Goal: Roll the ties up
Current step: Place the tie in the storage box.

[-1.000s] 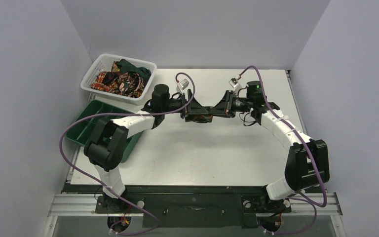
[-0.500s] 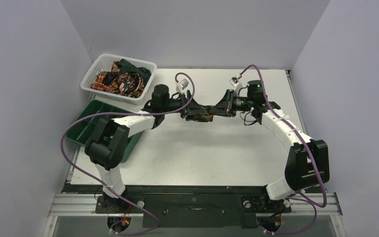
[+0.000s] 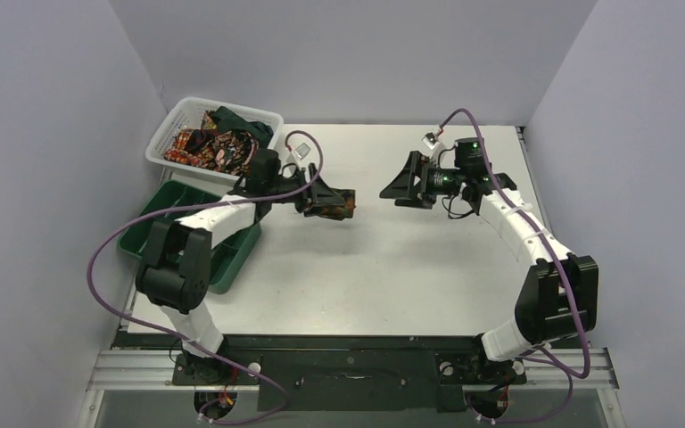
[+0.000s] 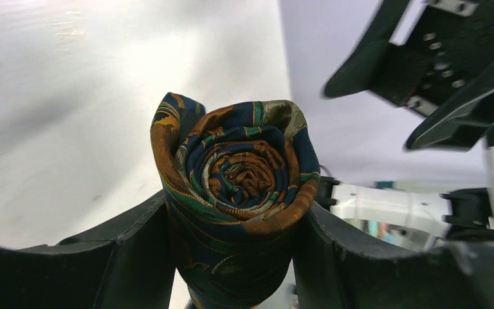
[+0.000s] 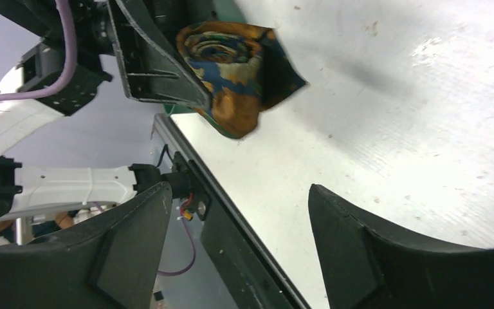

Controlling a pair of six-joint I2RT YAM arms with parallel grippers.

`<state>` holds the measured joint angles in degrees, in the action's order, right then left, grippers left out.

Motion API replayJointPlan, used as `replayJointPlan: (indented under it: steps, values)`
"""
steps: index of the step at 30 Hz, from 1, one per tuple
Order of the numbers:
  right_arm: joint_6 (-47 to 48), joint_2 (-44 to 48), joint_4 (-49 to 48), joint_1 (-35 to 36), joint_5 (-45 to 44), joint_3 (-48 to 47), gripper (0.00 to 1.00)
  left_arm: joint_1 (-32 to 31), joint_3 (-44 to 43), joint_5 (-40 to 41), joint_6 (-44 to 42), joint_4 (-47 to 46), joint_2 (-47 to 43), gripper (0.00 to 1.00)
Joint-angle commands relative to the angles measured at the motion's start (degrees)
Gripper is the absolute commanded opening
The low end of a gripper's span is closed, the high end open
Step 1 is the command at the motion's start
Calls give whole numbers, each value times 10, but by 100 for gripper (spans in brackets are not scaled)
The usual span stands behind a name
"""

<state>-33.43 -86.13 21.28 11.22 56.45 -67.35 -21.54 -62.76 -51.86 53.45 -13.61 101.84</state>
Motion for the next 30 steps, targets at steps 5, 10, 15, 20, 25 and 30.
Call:
replayJointPlan:
  steps: [5, 10, 15, 20, 25, 30]
  values:
    - [143, 15, 107, -18, -57, -78, 76, 131, -84, 87, -366, 471, -128, 0]
    - [178, 8, 135, -19, -74, -97, 78, 273, -113, 170, -371, 621, -165, 0]
    - [183, 3, 142, -19, -74, -100, 78, 344, -145, 218, -414, 656, -190, 0]
    - [200, -3, 160, -22, -77, -106, 79, 344, -229, 251, -777, 746, -178, 0]
    - [209, -14, 174, -24, -77, -115, 80, 346, -282, 271, -1201, 920, -153, 0]
    - [211, -16, 176, -24, -84, -117, 79, 346, -279, 336, -1537, 1042, -144, 0]
